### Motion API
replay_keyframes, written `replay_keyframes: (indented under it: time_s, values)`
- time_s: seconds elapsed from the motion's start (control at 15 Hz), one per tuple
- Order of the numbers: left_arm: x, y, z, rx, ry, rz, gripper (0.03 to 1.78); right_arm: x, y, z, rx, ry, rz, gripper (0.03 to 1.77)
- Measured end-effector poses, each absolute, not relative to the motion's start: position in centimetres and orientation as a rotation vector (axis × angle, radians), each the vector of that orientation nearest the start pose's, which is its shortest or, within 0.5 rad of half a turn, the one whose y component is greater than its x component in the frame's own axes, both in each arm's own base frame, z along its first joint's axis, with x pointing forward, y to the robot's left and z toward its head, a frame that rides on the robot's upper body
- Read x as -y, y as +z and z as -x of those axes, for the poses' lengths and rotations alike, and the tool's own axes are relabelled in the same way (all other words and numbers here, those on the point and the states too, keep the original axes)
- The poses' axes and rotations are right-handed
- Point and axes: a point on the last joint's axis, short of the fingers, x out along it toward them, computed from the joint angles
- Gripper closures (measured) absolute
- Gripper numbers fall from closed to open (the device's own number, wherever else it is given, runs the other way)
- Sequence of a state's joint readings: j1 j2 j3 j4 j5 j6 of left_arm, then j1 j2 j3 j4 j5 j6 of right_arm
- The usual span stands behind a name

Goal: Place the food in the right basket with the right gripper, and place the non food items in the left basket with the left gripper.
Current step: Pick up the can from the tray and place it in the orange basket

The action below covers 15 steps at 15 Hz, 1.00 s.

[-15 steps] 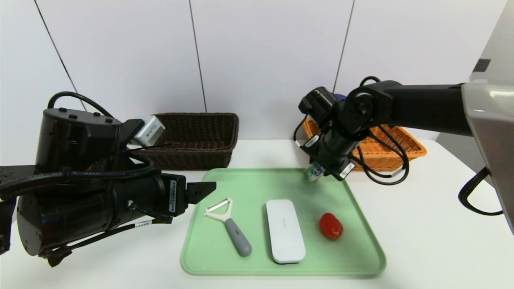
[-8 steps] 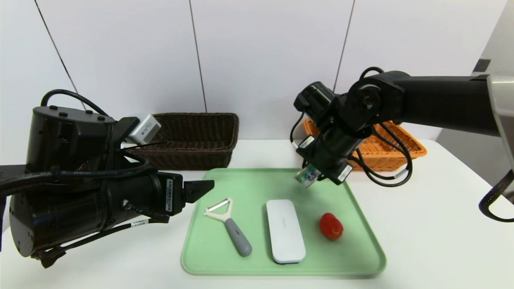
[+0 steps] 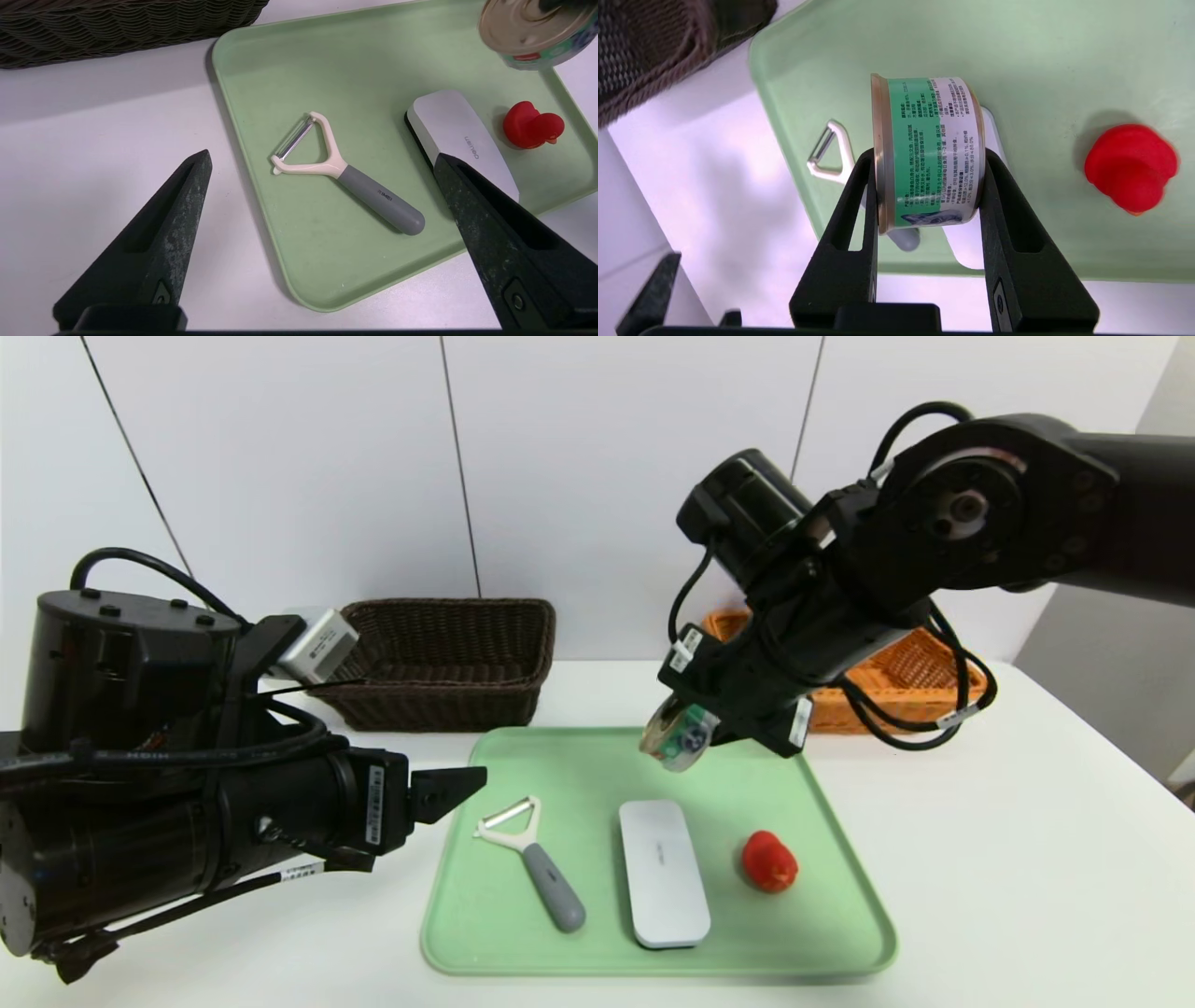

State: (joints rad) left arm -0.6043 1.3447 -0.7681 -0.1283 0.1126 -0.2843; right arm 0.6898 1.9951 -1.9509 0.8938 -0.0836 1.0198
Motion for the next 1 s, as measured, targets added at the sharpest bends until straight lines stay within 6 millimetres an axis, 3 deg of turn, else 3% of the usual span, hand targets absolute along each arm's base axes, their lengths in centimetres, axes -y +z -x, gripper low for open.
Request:
replay_keyframes:
  time_s: [0.27, 0.53, 1.0]
  values:
    - [11.9, 21.9, -17.6, -0.477, -0.422, 0.117, 0.12, -21.0, 27.8, -27.6, -0.966, 0.136, -0.415, 1.18]
    - [11.9, 22.0, -17.6, -0.472, -0.424, 0.121, 0.12, -18.2, 28.7, -28.6, -0.869, 0.117, -0.231, 1.18]
    - [11.9, 22.0, -17.7, -0.471, -0.424, 0.124, 0.12, -11.2, 29.6, -31.7, -0.794, -0.046, -0.238, 1.18]
